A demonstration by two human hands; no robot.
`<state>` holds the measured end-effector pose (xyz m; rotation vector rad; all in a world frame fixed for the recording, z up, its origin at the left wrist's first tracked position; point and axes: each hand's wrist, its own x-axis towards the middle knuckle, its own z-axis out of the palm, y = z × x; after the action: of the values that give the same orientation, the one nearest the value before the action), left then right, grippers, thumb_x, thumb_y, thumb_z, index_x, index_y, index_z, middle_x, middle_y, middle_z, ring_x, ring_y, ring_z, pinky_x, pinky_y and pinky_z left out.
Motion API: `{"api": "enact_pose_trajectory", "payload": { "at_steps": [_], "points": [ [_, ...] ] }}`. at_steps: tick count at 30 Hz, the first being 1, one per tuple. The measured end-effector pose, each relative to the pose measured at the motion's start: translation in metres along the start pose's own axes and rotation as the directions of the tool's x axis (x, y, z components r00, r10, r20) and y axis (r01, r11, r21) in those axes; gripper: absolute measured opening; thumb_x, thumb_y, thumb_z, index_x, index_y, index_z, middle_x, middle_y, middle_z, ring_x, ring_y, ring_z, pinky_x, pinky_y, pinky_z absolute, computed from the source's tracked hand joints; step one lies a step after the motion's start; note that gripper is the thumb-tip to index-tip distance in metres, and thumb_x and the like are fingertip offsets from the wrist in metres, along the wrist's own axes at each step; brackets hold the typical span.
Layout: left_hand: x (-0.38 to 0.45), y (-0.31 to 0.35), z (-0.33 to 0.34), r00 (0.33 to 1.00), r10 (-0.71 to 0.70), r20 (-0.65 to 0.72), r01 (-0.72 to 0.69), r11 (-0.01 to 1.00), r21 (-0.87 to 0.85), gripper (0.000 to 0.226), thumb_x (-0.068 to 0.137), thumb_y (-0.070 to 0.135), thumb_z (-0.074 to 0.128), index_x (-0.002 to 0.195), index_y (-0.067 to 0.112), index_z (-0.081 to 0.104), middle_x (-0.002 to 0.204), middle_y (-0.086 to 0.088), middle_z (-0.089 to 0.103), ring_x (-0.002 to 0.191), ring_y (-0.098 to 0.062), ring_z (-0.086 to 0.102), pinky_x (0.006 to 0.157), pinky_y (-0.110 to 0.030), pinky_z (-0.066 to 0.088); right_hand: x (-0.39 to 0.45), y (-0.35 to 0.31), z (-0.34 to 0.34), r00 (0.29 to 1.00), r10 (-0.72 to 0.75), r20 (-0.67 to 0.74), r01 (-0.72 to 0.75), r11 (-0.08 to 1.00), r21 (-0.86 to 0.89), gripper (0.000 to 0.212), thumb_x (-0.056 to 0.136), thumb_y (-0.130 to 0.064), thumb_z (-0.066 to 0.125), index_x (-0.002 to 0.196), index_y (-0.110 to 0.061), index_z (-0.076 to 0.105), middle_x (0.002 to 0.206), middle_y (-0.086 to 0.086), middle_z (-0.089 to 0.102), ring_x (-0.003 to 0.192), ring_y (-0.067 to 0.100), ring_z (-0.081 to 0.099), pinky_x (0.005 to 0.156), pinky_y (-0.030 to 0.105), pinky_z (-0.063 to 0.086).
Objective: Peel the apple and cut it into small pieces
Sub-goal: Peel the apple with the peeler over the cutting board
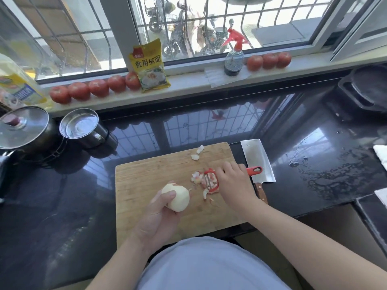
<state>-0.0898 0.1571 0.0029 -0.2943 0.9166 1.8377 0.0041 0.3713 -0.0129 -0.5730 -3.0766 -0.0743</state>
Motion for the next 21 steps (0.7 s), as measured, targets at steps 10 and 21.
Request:
{"api": "enact_pose_trajectory", "payload": {
  "at_steps": [10, 21],
  "points": [
    [-0.005, 0.004, 0.016, 0.995, -0.036, -0.093, 0.014, 0.975, -0.223, 0.03, 0.091, 0.012, 0.047, 0.119, 0.002, 0.053, 0.111, -0.02, 0.06, 0.099, -0.036, 0.06, 0.114, -0.047, 0.039, -0.007, -0.016, -0.018, 0.983, -0.074, -0.167, 0.091, 0.992, 0.092, 0.017, 0.074, -0.003, 0.063, 0.085, -0.016, 0.06, 0.08, 0.003, 0.051, 0.075, 0.026, 0.046, 0.067, 0.038, 0.037],
    [0.002, -0.005, 0.021, 0.995, 0.024, -0.101, -0.024, 1.0, 0.0, 0.029, 0.099, 0.027, 0.055, 0.121, 0.009, 0.063, 0.114, -0.013, 0.066, 0.101, -0.024, 0.06, 0.097, -0.039, 0.041, -0.013, -0.058, -0.028, 0.967, -0.07, -0.247, 0.102, 0.988, 0.116, 0.015, 0.086, -0.006, 0.045, 0.086, -0.015, 0.057, 0.078, 0.003, 0.05, 0.073, 0.027, 0.046, 0.068, 0.04, 0.038]
  ]
}}
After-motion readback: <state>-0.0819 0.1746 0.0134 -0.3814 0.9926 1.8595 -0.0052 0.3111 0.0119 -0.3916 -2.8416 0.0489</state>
